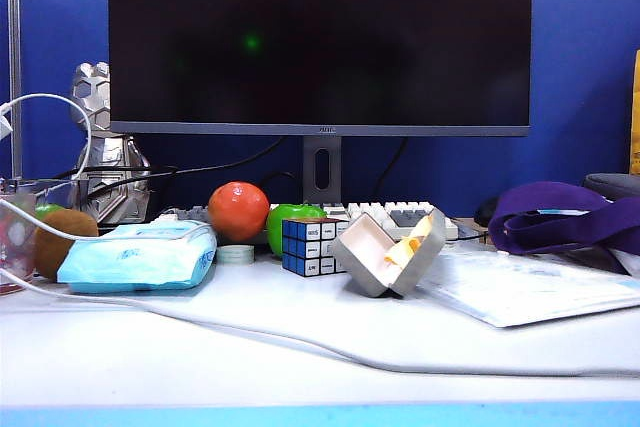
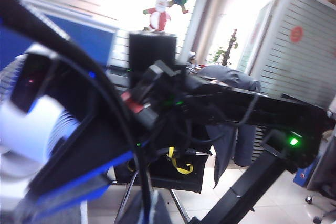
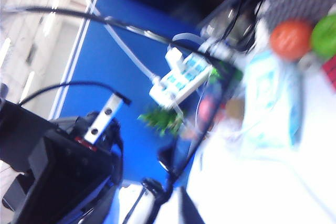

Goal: Pick up the glasses, fold the temples of the glasses, place the glasses into the glasses case, and finally close the glasses case.

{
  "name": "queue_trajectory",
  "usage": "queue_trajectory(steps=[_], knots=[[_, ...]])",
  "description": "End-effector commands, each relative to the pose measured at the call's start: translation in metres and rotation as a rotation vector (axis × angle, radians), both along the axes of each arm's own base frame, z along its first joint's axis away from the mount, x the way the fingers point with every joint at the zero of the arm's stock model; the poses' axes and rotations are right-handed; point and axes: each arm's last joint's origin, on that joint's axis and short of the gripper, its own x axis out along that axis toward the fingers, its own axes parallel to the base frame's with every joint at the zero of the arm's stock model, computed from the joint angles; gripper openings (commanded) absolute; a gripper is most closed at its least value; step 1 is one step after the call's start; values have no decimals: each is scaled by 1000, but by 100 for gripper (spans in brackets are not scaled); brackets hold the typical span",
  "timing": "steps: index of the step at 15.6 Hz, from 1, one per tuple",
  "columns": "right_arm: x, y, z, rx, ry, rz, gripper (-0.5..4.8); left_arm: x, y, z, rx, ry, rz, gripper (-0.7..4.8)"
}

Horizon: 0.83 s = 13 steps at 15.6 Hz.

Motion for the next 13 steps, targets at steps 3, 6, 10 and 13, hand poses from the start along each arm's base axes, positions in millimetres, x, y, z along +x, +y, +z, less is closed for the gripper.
queue_trajectory(steps=[3,6,10,13], knots=[[4,7,-1,26,41,62,149,-5,-1,6,-27,-33,-5,-6],[9,8,-4,25,58,61,149,-5,-1,5,-27,-32,-5,-6],[17,9,-8,28,72,59,149,-5,-1,5,-26,-32,-5,-6],[23,10,-11,34,93,58,149,-7,-3,5,-24,-33,-17,-6]])
